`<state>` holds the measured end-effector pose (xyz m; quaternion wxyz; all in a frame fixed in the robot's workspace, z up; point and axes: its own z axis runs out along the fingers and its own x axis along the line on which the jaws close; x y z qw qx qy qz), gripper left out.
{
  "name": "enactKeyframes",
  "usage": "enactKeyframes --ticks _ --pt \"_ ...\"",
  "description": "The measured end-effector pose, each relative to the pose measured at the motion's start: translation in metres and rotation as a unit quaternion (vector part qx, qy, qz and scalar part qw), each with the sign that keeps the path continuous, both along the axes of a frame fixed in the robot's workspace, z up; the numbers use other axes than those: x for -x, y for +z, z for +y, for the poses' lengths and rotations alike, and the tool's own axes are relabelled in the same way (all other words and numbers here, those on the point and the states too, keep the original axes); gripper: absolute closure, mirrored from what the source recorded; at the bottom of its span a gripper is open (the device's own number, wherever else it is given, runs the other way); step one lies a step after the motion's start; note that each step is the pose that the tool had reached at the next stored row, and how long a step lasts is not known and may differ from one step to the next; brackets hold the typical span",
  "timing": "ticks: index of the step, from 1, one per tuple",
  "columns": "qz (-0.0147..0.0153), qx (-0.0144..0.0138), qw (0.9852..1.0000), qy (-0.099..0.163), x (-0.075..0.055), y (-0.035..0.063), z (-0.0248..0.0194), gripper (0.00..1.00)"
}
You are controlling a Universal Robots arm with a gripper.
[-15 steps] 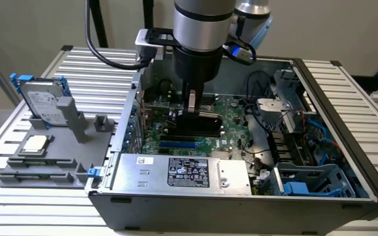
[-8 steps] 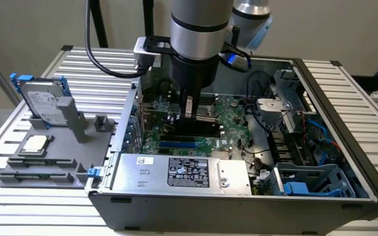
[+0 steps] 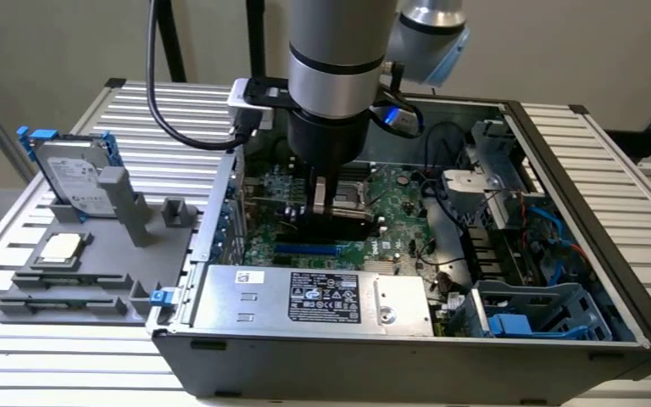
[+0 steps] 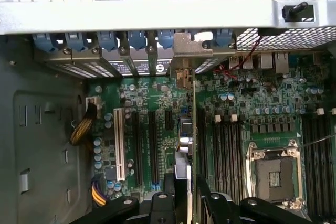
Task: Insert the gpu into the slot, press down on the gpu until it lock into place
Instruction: 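Insert the gpu into the slot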
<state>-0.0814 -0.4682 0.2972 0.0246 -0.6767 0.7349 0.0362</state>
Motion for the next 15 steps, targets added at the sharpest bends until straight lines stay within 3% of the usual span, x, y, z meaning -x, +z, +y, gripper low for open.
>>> enactKeyframes --ticks 7,15 --pt "0.0 0.0 1.0 -0.008 0.002 -0.0119 0.0 0.74" --pt "0.0003 -0.0002 0.9999 -0.014 0.004 -0.0166 0.0009 0.74"
